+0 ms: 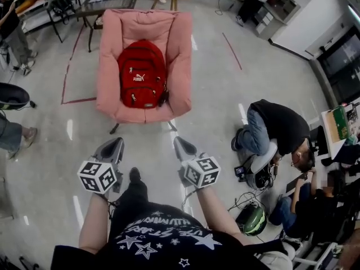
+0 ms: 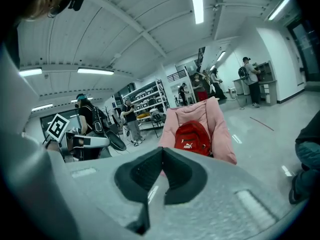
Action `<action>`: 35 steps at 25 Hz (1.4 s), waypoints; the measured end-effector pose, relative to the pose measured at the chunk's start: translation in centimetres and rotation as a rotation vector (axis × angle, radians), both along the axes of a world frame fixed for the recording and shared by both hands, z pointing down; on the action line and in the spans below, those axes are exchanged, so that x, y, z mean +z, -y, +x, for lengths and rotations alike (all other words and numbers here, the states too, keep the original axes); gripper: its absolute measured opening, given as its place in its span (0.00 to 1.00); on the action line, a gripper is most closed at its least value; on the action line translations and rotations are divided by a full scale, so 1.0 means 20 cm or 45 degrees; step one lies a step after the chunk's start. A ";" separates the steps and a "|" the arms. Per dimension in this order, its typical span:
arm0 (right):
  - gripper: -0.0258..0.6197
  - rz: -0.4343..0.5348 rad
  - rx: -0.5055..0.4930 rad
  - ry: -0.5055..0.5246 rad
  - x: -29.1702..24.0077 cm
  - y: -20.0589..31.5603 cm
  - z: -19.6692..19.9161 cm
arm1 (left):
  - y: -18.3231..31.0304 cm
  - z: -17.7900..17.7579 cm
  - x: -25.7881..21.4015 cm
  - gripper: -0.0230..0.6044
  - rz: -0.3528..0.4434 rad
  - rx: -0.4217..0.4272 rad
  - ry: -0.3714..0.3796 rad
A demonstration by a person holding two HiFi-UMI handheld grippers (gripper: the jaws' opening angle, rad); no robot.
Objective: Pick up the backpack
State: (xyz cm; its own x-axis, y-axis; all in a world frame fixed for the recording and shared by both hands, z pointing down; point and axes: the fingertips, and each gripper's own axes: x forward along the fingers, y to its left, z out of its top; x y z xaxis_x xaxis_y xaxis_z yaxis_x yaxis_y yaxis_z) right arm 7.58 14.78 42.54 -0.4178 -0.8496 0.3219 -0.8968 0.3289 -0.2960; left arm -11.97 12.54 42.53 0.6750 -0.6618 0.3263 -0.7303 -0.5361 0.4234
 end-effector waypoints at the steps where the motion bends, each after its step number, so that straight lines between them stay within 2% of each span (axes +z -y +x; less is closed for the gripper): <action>1: 0.04 -0.006 0.008 -0.005 0.00 0.05 -0.01 | 0.05 -0.01 0.00 0.05 -0.006 0.009 0.002; 13: 0.04 -0.036 0.082 -0.046 0.01 0.54 -0.17 | 0.56 -0.20 0.04 0.05 -0.054 0.078 -0.023; 24: 0.04 -0.040 0.143 -0.059 0.05 0.79 -0.21 | 0.78 -0.27 0.08 0.05 -0.080 0.144 -0.034; 29: 0.04 -0.051 0.165 -0.043 0.10 0.95 -0.15 | 0.91 -0.28 0.10 0.05 -0.082 0.115 -0.026; 35: 0.04 -0.049 0.158 -0.050 0.19 1.27 -0.09 | 1.15 -0.27 0.15 0.05 -0.077 0.068 0.000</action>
State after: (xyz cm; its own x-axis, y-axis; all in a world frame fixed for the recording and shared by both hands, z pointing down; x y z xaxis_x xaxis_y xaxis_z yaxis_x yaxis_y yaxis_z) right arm 5.75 -10.55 46.38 -0.2969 -0.8807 0.3691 -0.9410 0.2040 -0.2701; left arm -17.41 -10.42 45.47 0.7085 -0.6043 0.3645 -0.7016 -0.5476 0.4559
